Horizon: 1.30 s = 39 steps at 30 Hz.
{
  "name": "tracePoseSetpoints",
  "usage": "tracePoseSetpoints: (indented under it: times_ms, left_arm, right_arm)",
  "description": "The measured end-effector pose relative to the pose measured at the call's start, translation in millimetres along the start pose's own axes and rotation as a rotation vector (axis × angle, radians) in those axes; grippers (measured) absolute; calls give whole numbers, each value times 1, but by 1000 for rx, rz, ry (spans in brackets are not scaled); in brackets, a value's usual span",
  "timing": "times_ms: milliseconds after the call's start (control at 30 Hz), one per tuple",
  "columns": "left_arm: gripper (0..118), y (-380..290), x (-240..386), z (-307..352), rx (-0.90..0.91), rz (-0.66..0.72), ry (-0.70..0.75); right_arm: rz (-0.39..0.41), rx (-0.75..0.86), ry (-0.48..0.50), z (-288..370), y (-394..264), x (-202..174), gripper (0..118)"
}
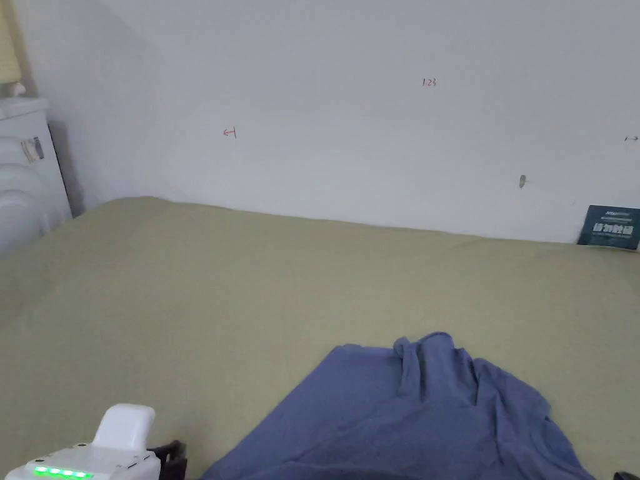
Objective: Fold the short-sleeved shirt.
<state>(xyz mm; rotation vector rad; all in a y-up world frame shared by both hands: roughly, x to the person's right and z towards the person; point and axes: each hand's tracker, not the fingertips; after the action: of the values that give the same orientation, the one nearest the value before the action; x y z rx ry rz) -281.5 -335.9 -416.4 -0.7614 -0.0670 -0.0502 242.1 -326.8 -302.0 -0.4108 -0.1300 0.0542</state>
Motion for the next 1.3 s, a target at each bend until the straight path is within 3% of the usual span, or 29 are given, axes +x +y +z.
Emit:
tracePoseSetpoints:
  times_ms: [33,67,167,200,233,300,367,600,733,833,867,900,933,967,1000,1033,1100,1200,1233,1267,1300]
  left_arm:
    - [75,-2,-3,-4,-42,33,-70]
    - [84,-5,-6,-9,-72,72,-157]
    - [90,-12,-2,-29,-163,159,-243]
    - [88,-15,0,-37,-197,164,-228]
    - [77,-18,4,-44,-214,164,-202]
    - [26,-20,7,-55,-231,145,-155]
    - [13,-26,9,-57,-193,159,-179]
    - [12,-22,13,-54,-189,142,-176]
    - [12,-23,7,-55,-198,149,-195]
    - [12,-25,5,-57,-201,127,-199]
    - [12,-25,6,-57,-204,121,-198]
    - [12,-25,6,-57,-208,114,-197]
    - [12,-25,6,-57,-211,106,-196]
    - [12,-25,6,-57,-211,98,-194]
    - [12,-25,5,-58,-212,94,-194]
    - [12,-25,5,-59,-213,92,-195]
    - [12,-27,2,-61,-218,105,-200]
    - [12,-29,1,-62,-221,128,-213]
    - [12,-29,1,-63,-222,136,-215]
    - [12,-28,1,-63,-224,139,-214]
    - [12,-29,2,-63,-224,137,-213]
  right_arm:
    - [1,-5,2,0,-2,-1,0]
    - [-2,-12,11,-2,-5,-1,0]
    - [-17,-43,30,-6,-9,-2,0]
    - [-18,-61,35,-8,-11,-3,0]
    - [-18,-72,38,-10,-13,-4,0]
    - [-10,-82,41,-10,-14,-5,0]
    - [-3,-84,45,-9,-14,-6,0]
    - [-37,-77,120,-59,44,-9,0]
    - [86,-147,252,-150,119,-18,0]
    - [163,-258,282,-231,164,-25,1]
    - [187,-331,277,-259,175,-27,8]
    - [211,-386,271,-280,181,-29,33]
    - [246,-497,282,-301,187,-36,85]
    - [293,-607,267,-321,186,-41,108]
    - [348,-673,266,-335,182,-44,111]
    - [407,-711,276,-346,179,-47,102]
    - [554,-765,228,-348,169,-60,100]
    - [707,-826,196,-381,144,-59,99]
    - [734,-825,203,-381,138,-60,89]
    - [734,-839,234,-381,132,-61,71]
    - [707,-865,267,-379,130,-61,46]
